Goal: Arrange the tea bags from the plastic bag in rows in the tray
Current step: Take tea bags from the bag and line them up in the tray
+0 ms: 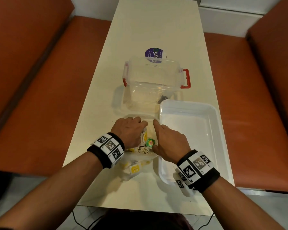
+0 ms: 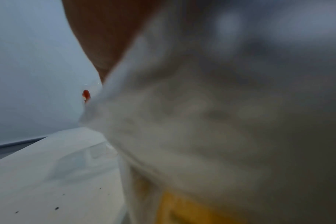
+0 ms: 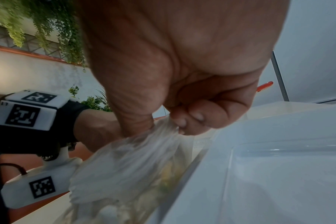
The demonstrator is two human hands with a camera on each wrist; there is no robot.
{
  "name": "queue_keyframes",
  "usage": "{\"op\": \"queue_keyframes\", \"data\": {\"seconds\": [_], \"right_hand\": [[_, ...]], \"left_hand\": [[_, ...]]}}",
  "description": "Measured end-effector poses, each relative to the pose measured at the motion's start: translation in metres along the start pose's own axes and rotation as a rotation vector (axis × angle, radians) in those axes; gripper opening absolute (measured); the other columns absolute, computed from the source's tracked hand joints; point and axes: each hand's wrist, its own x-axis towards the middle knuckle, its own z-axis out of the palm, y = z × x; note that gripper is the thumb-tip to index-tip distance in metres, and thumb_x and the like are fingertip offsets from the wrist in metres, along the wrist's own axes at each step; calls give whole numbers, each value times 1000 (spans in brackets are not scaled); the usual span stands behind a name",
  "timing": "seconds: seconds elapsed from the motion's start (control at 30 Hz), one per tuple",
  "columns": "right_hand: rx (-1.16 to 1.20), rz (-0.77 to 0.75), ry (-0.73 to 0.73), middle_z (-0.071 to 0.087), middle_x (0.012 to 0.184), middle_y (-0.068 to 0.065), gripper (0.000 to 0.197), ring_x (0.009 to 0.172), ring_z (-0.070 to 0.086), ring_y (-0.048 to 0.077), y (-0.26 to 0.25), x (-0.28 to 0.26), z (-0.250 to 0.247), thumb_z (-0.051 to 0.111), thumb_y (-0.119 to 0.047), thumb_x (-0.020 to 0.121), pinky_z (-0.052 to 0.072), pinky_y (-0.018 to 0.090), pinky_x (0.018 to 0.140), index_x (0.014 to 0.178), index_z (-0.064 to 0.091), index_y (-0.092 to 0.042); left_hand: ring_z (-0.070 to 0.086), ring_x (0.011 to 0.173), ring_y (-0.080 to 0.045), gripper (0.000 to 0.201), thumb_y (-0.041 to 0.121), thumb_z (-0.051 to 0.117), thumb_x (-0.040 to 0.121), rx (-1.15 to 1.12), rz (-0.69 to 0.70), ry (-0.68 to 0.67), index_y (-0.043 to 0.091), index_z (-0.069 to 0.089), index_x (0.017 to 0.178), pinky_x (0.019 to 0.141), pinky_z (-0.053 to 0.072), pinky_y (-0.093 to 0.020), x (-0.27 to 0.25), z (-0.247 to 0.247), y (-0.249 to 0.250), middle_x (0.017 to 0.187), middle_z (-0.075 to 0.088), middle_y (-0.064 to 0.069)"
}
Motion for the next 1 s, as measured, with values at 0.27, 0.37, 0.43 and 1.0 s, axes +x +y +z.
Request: {"op": "queue_keyframes", "data": {"seconds": [0.27, 0.37, 0.43, 1.0], "right_hand": [[-5, -10, -7, 56, 119, 6, 80, 93, 63, 29, -3, 2, -1, 63, -35, 93, 42, 34, 64, 155, 16, -17], [-8, -14, -2, 57, 119, 5, 78, 91, 64, 30, -5, 2, -2, 62, -34, 93, 43, 34, 63, 154, 17, -17], [-11, -17, 3, 58, 118, 6, 74, 91, 64, 30, -5, 2, -2, 62, -33, 93, 45, 35, 63, 152, 20, -17], [26, -9, -18, 57, 124, 4, 78, 95, 64, 30, -6, 4, -6, 62, -35, 93, 43, 34, 64, 155, 17, -19]], "left_hand": [[62, 104, -27, 32, 36, 53, 97, -73, -39, 7, 38, 58, 128, 77, 45, -34, 5, -3, -17, 121, 56, 3], [63, 102, -25, 31, 43, 49, 98, -108, -17, 33, 42, 58, 127, 79, 48, -33, 0, -5, -25, 123, 58, 9], [64, 98, -25, 29, 42, 47, 99, -164, -32, 83, 42, 58, 126, 78, 51, -34, -5, -5, -30, 125, 58, 11], [61, 87, -4, 14, 23, 58, 100, -905, -92, 253, 28, 61, 112, 78, 52, -34, -35, -27, -53, 102, 68, 9]]}}
